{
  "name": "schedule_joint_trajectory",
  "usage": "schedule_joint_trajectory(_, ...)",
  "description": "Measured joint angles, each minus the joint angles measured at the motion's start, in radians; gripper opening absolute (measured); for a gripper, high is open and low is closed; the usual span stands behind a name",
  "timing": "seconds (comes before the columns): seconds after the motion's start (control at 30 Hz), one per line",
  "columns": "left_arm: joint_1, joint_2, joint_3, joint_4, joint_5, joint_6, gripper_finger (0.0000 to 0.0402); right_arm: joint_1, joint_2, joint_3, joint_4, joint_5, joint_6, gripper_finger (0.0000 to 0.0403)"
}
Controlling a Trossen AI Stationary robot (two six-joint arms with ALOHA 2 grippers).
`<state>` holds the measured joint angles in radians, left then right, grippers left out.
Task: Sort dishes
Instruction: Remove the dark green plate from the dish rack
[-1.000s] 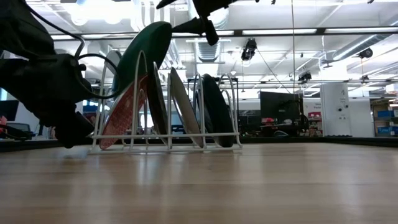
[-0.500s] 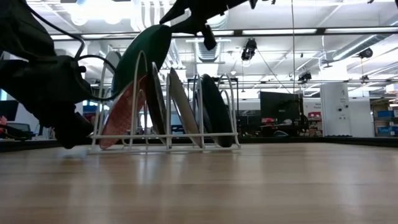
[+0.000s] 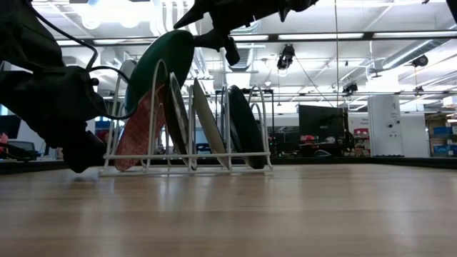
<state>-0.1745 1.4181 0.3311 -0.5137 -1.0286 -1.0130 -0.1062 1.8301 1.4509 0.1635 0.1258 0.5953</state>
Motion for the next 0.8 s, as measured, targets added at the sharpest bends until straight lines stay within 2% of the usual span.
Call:
schedule_joint_trajectory(0.2,0.000,0.000,0.000,0.008,-0.002,0.001,0.0000,-0.003,0.004,0.000,0.006,0.003,0.008,0.0242)
schedule_joint_trajectory(0.47,0.000,0.003,0.000,0.017,-0.005,0.009,0.0000,-0.013,0.034,-0.001,0.048,-0.007,0.040,0.0274)
schedule_joint_trajectory(0.63,0.000,0.003,0.000,0.019,-0.008,0.010,0.0000,-0.015,0.034,-0.001,0.065,-0.010,0.033,0.0265)
schedule_joint_trajectory(0.8,0.000,0.003,-0.001,0.021,-0.009,0.010,0.0000,-0.015,0.034,0.000,0.103,-0.008,0.007,0.0215)
